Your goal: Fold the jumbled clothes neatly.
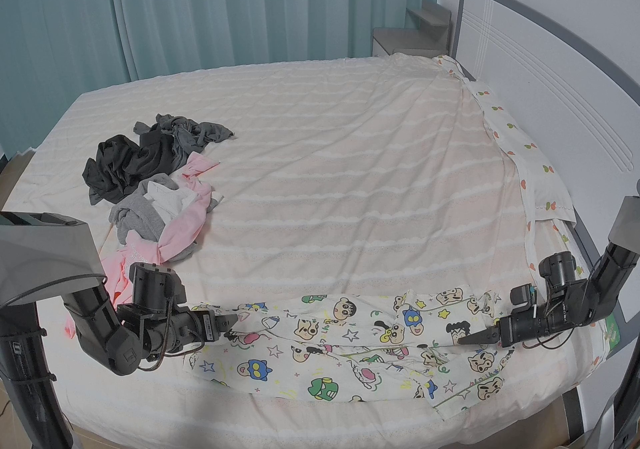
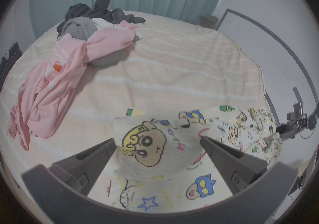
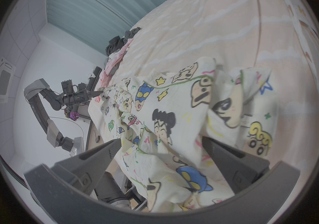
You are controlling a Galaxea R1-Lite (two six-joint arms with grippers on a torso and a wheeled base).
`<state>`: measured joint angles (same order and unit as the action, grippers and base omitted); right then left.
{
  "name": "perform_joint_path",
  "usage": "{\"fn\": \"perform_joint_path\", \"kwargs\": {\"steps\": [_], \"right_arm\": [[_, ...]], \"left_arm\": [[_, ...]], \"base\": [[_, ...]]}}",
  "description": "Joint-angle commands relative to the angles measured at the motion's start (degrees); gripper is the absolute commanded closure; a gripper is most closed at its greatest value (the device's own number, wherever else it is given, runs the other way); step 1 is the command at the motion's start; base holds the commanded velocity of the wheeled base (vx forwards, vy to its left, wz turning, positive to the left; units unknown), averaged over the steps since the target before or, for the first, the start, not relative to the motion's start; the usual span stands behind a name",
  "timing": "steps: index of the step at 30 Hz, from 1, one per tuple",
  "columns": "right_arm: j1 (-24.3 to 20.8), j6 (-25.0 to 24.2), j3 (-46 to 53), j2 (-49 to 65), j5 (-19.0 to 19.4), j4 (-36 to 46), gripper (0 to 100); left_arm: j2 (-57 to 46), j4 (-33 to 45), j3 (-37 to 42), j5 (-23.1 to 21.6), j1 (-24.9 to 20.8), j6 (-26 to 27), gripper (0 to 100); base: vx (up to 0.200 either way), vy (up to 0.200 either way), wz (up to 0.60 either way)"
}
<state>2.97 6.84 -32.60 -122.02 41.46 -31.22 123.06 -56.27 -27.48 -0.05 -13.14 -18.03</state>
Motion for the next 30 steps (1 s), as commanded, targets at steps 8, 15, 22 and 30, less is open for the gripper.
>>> {"fn": "perform_joint_path", "kwargs": {"steps": [8, 15, 22, 30], "right_arm": [[11.18, -0.95, -0.8, 7.58, 0.82, -0.16, 0], [11.62, -7.98, -1.15, 16.99, 0.9, -0.16, 0], [2.47, -22.84, -1.86, 24.37, 0.55, -0.24, 0], [-12.03, -28.99, -6.34, 15.32, -10.0, -0.33, 0]], "left_arm": [[-4.24, -5.95, -0.65, -0.21, 6.2, -3.77, 0], [-7.22, -6.48, 2.78, -6.19, 9.1, -11.59, 0], [-11.0, -6.57, 3.4, -11.46, 8.83, -29.17, 0], [-12.32, -7.45, 11.75, -33.0, 9.1, -44.37, 0]], "base": [[0.0, 0.0, 0.0], [0.0, 0.0, 0.0], [0.0, 0.0, 0.0], [0.0, 0.0, 0.0]]}}
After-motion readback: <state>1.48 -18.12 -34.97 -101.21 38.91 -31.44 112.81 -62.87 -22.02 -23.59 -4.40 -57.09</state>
